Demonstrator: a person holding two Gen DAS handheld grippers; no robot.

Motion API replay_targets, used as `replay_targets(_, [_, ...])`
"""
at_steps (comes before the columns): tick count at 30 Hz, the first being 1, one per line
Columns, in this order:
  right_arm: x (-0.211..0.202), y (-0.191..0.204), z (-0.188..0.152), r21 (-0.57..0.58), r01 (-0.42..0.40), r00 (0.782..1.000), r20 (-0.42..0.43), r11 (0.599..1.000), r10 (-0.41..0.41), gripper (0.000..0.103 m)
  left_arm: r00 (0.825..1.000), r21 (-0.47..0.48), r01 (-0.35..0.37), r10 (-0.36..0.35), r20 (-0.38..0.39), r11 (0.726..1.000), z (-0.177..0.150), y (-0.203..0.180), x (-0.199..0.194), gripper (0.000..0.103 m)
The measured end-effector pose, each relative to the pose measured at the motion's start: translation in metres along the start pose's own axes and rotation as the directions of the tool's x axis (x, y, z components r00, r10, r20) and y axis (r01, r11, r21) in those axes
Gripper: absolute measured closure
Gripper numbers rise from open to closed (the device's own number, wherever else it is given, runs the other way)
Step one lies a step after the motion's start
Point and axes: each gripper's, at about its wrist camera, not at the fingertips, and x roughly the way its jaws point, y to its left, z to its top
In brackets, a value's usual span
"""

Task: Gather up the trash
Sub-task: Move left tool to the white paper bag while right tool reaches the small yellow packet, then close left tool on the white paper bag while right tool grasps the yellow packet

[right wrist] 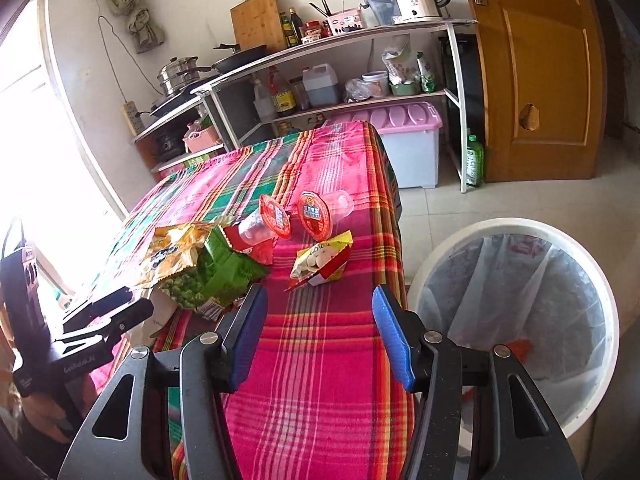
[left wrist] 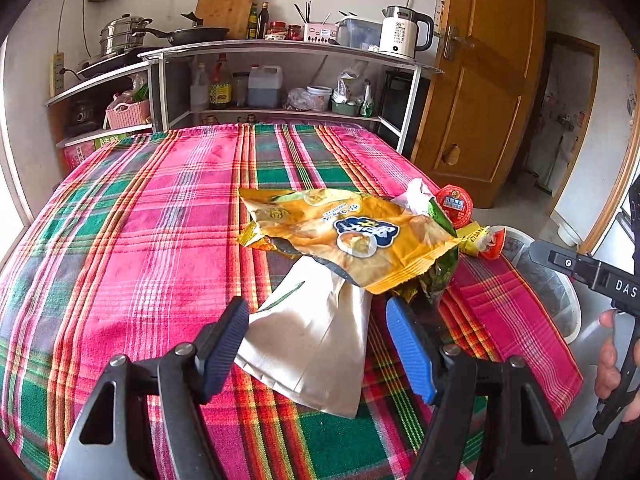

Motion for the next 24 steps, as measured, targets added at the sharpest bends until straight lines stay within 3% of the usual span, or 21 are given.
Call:
replay_targets(12, [0.053, -0.005, 0.024, 0.066, 0.019, 0.996, -0.084, 0.998, -0.013, 0.047, 0.996, 0.048, -0.036, 0.04, -0.074, 0.998, 0.001, -0.006, 0.018, 0.029])
replay_targets(18, [0.067, -0.008, 0.025, 0.106, 0.03, 0.993, -0.121, 0.994, -0.017, 0.047, 0.996, 0.067, -0.052, 0.056, -0.063, 0.996, -0.001, -0.012, 0.015, 0.042])
replay_targets(19, [0.067, -0.008, 0.025, 0.108, 0.031, 0.993, -0.12, 0.994, -0.018, 0.049, 0.997, 0.064, -0.052, 0.056, -0.061, 0.997, -0.001, -0.012, 0.013, 0.043])
replay_targets(22, [0.068, -0.01, 0.024, 0.116, 0.035, 0.992, -0.123, 0.993, -0.02, 0.066, 0.997, 0.05, -0.047, 0.05, -0.056, 0.998, -0.003, -0.011, 0.009, 0.045])
replay_targets(24, [0.066, -0.011, 0.023, 0.118, 0.036, 0.992, -0.121, 0.992, -0.022, 0.069, 0.998, 0.039, -0.04, 0.042, -0.053, 0.998, -0.005, -0.01, 0.006, 0.045])
